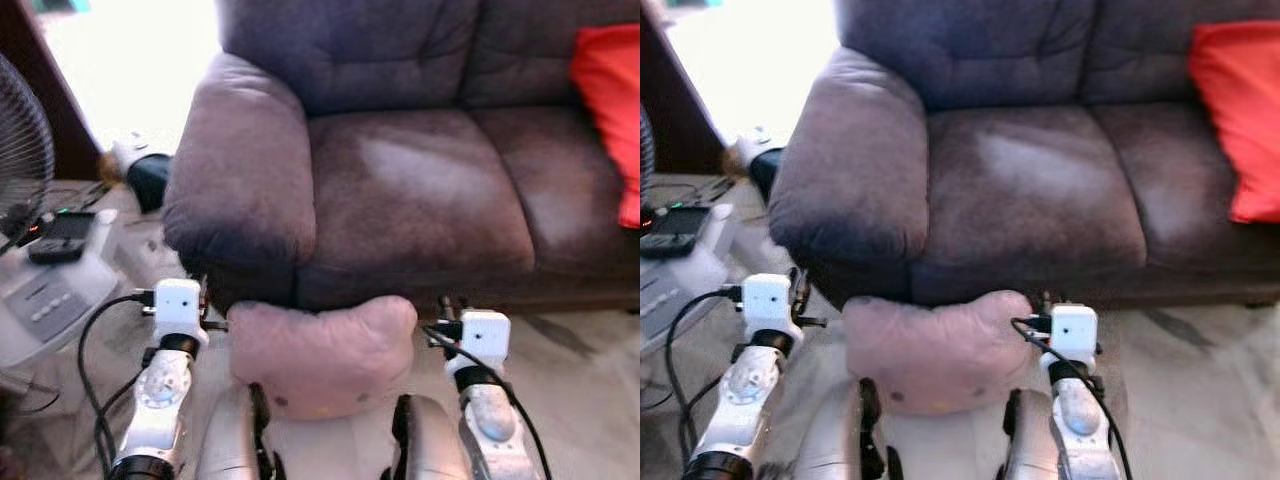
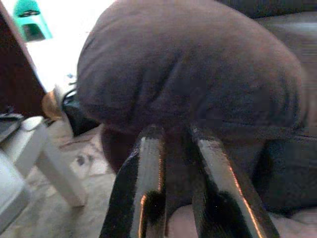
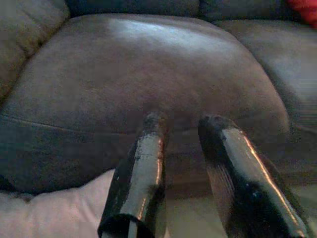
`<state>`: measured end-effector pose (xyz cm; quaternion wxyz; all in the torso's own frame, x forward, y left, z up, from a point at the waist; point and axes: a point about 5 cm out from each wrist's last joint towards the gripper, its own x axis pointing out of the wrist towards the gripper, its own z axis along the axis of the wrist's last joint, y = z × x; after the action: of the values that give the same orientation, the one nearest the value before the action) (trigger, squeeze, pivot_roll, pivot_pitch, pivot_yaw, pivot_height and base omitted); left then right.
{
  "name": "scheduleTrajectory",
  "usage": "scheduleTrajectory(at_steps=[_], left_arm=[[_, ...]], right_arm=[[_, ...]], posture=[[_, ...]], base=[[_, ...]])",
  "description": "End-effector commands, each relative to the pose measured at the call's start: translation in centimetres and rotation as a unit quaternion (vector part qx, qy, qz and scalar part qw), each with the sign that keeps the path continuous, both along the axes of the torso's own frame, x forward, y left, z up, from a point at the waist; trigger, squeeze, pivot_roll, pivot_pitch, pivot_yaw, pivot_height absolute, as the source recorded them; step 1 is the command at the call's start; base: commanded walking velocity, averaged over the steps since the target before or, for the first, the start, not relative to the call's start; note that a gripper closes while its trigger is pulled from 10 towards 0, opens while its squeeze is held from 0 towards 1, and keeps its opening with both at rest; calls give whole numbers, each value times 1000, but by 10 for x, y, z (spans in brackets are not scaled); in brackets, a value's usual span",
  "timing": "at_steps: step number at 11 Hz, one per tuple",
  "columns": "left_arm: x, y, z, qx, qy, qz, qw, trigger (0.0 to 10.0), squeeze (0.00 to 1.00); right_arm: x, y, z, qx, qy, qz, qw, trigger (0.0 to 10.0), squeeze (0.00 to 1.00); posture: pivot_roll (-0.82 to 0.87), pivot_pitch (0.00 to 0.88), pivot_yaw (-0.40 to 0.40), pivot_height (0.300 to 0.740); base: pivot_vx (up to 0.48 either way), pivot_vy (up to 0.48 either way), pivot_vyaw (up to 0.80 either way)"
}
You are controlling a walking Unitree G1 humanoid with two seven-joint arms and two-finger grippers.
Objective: Move the pillow to the sofa from floor
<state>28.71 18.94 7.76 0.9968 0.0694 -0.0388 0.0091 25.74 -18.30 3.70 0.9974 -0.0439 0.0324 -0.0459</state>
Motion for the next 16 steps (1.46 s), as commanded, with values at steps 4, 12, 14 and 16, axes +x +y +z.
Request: scheduleTrajectory(at_steps=[4, 12, 14, 16], left_arm=[[-1, 0, -4, 6, 8, 2, 1000, 10000, 0], [-1, -1, -2, 3, 0, 1, 1000, 10000, 0], [0, -1, -2, 3, -1, -1, 1000, 10000, 0], [0, -1, -2, 4, -1, 1, 1000, 10000, 0]], right_arm=[[-4, 0, -4, -6, 9, 3, 1000, 10000, 0], [-6, -1, -6, 5, 10, 2, 1000, 10000, 0], [-7, 1, -9, 8, 17, 10, 1000, 10000, 0], [-8, 3, -10, 9, 19, 19, 1000, 10000, 0]], posture=[[26, 90, -26, 571], [22, 93, -25, 571], [21, 95, -23, 571], [21, 96, -23, 571]], base=[[255, 0, 0], [187, 0, 188], [0, 0, 0], [0, 0, 0]])
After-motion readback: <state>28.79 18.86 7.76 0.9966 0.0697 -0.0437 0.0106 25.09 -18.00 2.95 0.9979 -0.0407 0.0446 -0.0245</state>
